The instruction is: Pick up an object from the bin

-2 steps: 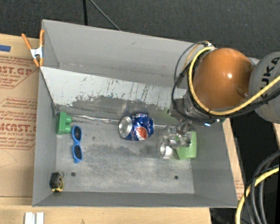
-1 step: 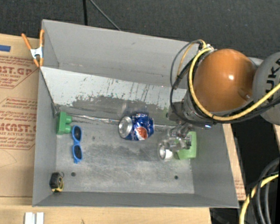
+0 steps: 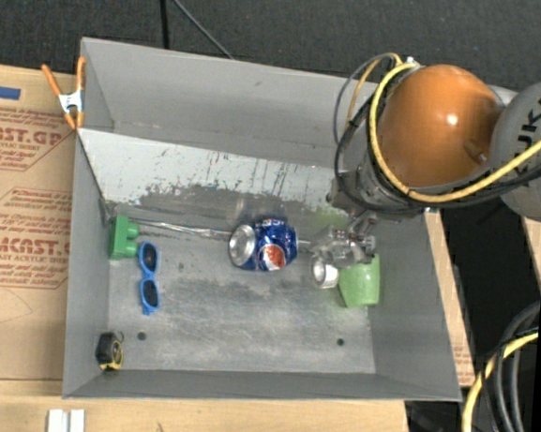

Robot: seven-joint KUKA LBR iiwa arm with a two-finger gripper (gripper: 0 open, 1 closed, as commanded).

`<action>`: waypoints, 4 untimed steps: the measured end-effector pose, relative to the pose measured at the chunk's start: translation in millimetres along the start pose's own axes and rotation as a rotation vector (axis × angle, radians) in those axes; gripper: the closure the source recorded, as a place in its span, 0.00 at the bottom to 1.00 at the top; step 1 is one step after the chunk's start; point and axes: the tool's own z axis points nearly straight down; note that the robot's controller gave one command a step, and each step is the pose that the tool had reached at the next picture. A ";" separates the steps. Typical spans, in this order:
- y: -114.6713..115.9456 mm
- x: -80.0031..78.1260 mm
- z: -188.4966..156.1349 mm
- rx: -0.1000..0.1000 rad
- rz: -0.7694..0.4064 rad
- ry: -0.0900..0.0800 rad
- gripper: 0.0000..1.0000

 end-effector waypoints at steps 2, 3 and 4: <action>49.7 21.4 0.6 -0.003 -0.063 0.002 1.00; 24.0 -4.9 29.0 -0.006 -0.636 -0.003 1.00; 5.4 44.8 20.3 -0.005 -0.604 0.001 1.00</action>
Offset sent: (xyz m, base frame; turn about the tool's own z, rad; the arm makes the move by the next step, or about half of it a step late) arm -0.0153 0.0056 -0.0434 -0.0539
